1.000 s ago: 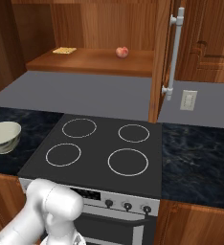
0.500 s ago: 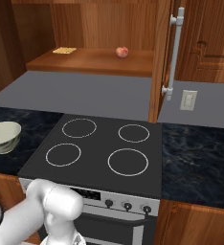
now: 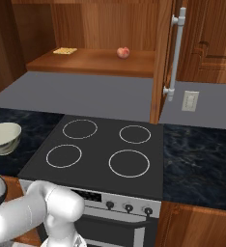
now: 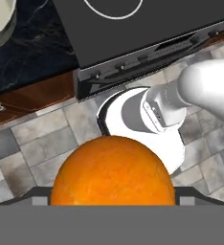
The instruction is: Open the cabinet. Pick the orange and peach from the cabinet and place them into the bowl. Then close the cabinet.
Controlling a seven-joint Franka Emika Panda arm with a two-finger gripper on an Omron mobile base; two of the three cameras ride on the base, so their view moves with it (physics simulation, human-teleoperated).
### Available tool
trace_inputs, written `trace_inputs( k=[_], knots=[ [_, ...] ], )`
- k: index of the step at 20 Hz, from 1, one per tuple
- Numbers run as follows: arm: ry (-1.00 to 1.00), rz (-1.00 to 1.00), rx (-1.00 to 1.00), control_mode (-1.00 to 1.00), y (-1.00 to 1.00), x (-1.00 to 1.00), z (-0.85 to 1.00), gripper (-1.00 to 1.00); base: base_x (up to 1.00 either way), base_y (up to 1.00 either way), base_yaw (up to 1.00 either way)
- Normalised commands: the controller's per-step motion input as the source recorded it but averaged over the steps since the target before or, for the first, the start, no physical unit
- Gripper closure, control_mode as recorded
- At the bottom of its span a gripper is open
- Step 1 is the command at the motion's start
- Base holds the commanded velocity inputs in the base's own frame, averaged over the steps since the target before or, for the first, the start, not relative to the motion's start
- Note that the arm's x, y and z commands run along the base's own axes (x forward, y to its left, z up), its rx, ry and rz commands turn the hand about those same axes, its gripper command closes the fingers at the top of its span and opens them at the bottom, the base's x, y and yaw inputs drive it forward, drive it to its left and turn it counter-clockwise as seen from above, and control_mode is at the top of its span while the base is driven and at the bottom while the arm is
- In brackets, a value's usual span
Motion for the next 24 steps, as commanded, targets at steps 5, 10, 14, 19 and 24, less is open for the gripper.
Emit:
trace_inputs(
  k=[5,10,14,19,24],
  knots=[
    [-0.23,0.0,-0.22,-1.0,0.35,0.27,0.0,1.0,0.0,0.0,0.0],
    [-0.39,0.0,-0.22,-1.0,0.61,0.14,0.0,1.0,0.0,0.0,0.0],
    [-0.5,0.01,-0.18,-1.0,0.56,0.0,0.0,1.0,0.0,0.0,0.0],
    [-0.51,0.07,-0.09,-1.0,0.64,-0.26,-0.45,1.0,0.0,0.0,0.0],
    [-0.87,0.01,-0.13,-1.0,-0.23,0.18,-0.64,1.0,0.0,0.0,0.0]
  ],
)
